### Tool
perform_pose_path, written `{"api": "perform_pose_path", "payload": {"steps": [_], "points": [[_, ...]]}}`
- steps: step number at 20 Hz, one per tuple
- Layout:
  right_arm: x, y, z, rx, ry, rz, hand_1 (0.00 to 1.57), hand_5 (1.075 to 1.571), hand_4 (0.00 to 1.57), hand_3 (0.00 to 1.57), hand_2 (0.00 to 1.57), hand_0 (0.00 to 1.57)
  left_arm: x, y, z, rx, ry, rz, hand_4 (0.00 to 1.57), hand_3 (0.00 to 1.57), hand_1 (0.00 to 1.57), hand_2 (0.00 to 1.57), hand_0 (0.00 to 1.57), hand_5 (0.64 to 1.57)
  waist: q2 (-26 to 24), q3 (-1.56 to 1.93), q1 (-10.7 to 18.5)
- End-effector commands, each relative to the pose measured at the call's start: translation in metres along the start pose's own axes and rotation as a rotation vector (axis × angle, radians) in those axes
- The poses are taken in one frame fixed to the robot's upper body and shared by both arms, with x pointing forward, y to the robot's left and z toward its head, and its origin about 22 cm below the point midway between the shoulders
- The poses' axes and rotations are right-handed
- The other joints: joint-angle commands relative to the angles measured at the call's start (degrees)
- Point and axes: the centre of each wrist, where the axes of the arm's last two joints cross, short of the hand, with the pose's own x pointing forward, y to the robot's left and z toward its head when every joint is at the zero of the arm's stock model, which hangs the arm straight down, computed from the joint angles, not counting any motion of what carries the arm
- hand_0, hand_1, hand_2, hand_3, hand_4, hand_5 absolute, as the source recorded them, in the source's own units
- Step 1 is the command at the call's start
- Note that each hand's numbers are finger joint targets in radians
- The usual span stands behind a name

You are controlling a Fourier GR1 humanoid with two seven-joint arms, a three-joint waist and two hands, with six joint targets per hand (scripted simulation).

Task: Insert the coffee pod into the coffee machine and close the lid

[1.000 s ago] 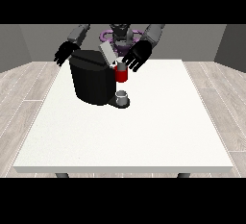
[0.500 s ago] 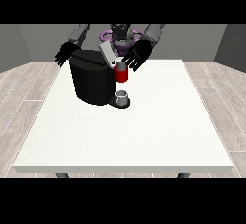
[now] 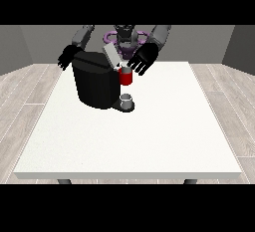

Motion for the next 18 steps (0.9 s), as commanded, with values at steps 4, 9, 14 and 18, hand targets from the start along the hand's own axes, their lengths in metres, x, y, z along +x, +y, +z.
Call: {"api": "perform_pose_path", "payload": {"steps": [4,9,14,18], "points": [[-0.004,-0.006,-0.002,-0.015,0.023,0.001,0.00,1.571,0.48,0.00,0.00,0.00,0.002,-0.012,-0.001,-0.049,-0.008,-0.017,0.36,0.86,0.91,1.02,0.91,1.571,-1.08,-0.06,1.00],[0.004,0.011,0.000,0.005,0.000,0.011,0.00,1.571,0.47,0.00,0.00,0.00,-0.005,-0.029,0.003,-0.105,-0.012,-0.107,0.00,0.00,0.00,0.00,0.00,1.571,-1.02,-0.08,0.36],[-0.003,-0.014,-0.003,-0.042,0.047,-0.008,0.00,1.571,0.42,0.00,0.00,0.00,-0.008,-0.025,0.005,-0.143,-0.028,-0.096,0.00,0.00,0.00,0.00,0.00,1.571,-2.23,-0.06,1.98],[-0.019,-0.010,0.003,-0.029,0.052,0.026,0.00,1.571,0.36,0.00,0.00,0.00,0.016,-0.005,-0.005,-0.110,-0.021,-0.098,0.00,0.00,0.00,0.00,0.00,1.571,-2.51,-0.05,2.12]]}}
